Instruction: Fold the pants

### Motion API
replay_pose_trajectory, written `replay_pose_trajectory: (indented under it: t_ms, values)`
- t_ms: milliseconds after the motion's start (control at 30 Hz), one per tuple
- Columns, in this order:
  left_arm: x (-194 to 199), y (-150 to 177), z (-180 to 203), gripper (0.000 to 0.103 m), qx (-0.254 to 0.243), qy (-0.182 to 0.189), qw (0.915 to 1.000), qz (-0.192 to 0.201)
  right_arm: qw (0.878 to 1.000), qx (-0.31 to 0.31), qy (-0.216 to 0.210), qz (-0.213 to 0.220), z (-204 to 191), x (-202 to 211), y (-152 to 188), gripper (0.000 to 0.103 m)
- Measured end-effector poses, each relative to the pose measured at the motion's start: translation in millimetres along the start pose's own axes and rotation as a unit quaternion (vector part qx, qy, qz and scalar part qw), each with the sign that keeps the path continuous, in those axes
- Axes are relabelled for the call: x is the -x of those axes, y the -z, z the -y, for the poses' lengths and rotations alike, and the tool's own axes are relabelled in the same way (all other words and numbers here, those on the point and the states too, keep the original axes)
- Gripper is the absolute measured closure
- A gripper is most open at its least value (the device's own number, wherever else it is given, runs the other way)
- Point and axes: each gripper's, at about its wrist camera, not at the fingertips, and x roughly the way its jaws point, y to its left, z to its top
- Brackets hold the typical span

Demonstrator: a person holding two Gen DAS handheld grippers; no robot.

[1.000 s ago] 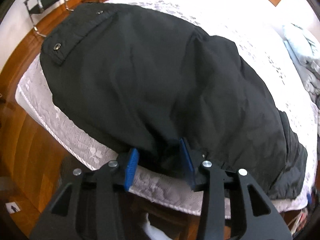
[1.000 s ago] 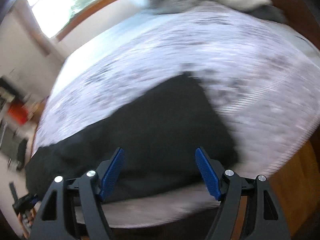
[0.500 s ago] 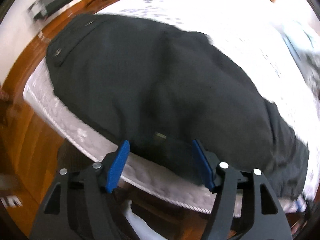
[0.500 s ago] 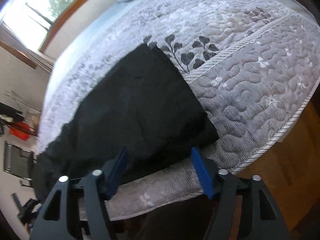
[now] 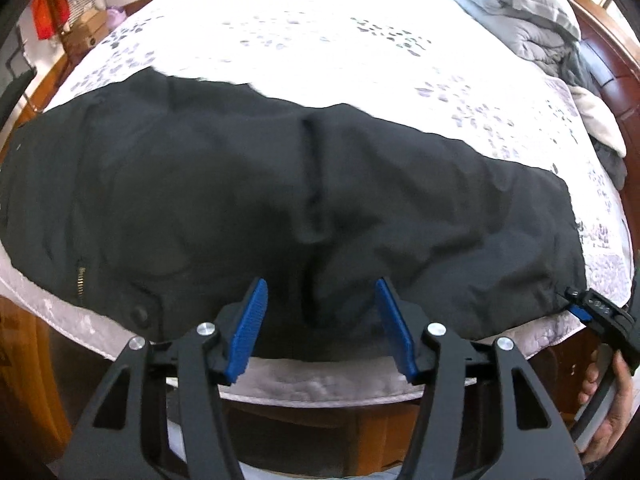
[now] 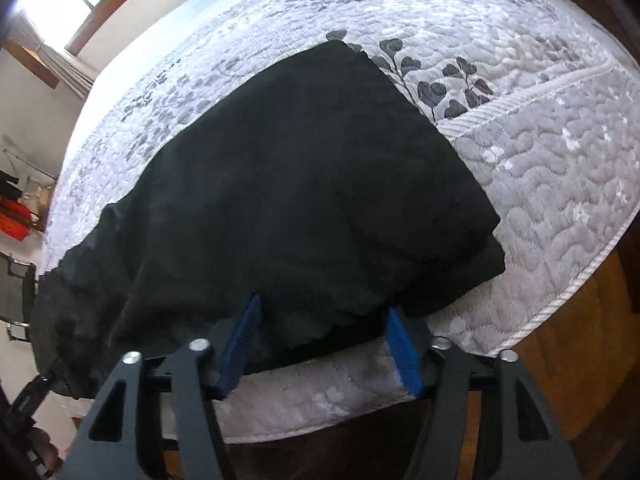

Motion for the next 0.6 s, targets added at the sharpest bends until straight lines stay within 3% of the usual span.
replay_pose_trajectory:
  t_ms: [67, 133, 367, 600]
  values:
    - [-5.2, 0.5, 15.0, 0.047, -0.011, 0.005, 0.9999, -0.002, 0.999, 0.022, 0.027, 0.008, -6.0, 0.2, -2.7, 0.088]
    - [-9.8, -4.2, 22.6, 0.047, -0.018, 0.002, 0.9998, -0.001, 0.999, 0.031, 0.031, 0.016, -8.4, 2.4, -5.0, 0.098]
    - [-3.6, 8.0, 27.0, 0.047, -0.023, -0.007, 0.9997, 0.001, 0.999, 0.033, 0.023, 0.029, -1.3, 22.2, 6.6, 0.099]
    - [-10.6, 17.3, 39.8, 0.046, -0.044, 0.0, 0.9989, -0.016, 0.998, 0.039, 0.016, 0.041, -5.6, -7.0, 1.4, 0.099]
